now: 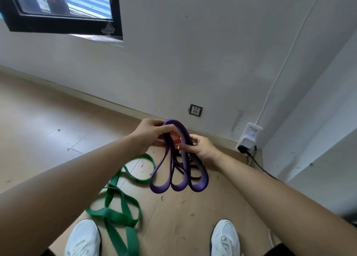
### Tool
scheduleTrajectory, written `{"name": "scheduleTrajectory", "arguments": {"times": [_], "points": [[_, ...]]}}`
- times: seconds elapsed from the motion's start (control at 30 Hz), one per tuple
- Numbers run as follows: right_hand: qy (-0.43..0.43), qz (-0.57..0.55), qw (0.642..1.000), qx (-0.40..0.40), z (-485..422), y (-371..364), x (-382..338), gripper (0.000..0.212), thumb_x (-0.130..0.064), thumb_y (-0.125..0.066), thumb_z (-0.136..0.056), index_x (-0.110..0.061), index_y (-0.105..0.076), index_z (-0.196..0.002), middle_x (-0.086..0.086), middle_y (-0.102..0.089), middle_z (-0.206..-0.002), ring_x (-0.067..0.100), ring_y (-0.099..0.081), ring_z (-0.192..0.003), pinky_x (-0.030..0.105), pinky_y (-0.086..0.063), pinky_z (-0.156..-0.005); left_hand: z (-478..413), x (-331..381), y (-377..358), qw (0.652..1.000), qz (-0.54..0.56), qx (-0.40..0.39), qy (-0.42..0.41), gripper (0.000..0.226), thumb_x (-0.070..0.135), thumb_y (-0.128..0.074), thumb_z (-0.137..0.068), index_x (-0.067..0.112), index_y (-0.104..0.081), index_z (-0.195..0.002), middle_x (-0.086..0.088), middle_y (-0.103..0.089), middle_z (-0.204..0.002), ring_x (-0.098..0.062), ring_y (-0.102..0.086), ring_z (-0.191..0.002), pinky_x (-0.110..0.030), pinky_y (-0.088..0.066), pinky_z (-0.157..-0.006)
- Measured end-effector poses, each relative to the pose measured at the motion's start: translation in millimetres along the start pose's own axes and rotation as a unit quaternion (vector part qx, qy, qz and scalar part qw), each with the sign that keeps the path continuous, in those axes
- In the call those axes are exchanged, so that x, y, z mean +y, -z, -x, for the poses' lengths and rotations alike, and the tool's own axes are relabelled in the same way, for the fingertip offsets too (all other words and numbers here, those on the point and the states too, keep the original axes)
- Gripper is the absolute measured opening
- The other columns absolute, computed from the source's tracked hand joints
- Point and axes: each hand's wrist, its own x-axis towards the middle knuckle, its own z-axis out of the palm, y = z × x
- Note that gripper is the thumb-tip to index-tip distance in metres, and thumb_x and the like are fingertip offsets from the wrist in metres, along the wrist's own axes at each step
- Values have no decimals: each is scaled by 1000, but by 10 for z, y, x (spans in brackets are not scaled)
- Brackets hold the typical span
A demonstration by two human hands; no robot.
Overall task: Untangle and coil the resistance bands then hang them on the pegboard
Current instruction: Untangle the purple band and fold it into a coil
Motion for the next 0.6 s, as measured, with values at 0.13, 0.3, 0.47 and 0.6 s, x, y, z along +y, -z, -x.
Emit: {"name": "scheduleTrajectory", "arguments": {"times": [0.13, 0.3, 0.47, 0.6], "points": [[-73, -54, 996, 10, -17, -69, 596, 35, -9, -77, -88, 0, -64, -120, 24, -70, -103, 32, -68, -90, 45, -57, -92, -123, -613, -175, 993, 78, 30, 82, 25, 18, -71, -94, 3, -69, -114, -8, -72, -87, -23, -74, -72, -31, -59, -61], [-151, 2, 988, 28, -66, -33, 1333, 30, -1, -68, -93, 6, -59, -121, 26, -69, -102, 29, -67, -83, 31, -60, -74, -196, -1566, -461, 964, 162, 65, 199, 28, 18, -69, -96, -2, -66, -114, -16, -69, -106, -30, -71, -76, -35, -63, -63], [-221, 77, 972, 16, -229, 110, 1902, 27, -13, -69, -93, -7, -58, -118, 16, -75, -101, 30, -75, -88, 45, -61, -87, -315, -2214, -690, 944, 178, 90, 263, 26, 20, -70, -95, 0, -64, -110, -13, -70, -105, -31, -73, -77, -35, -62, -62], [-250, 133, 959, 13, -461, 83, 2388, 22, -16, -69, -92, -11, -62, -113, 12, -75, -100, 27, -74, -88, 49, -58, -92, -538, -2689, -725, 933, 182, 99, 294, 26, 21, -71, -94, 4, -62, -111, -15, -70, -107, -30, -72, -80, -35, -61, -62]]}}
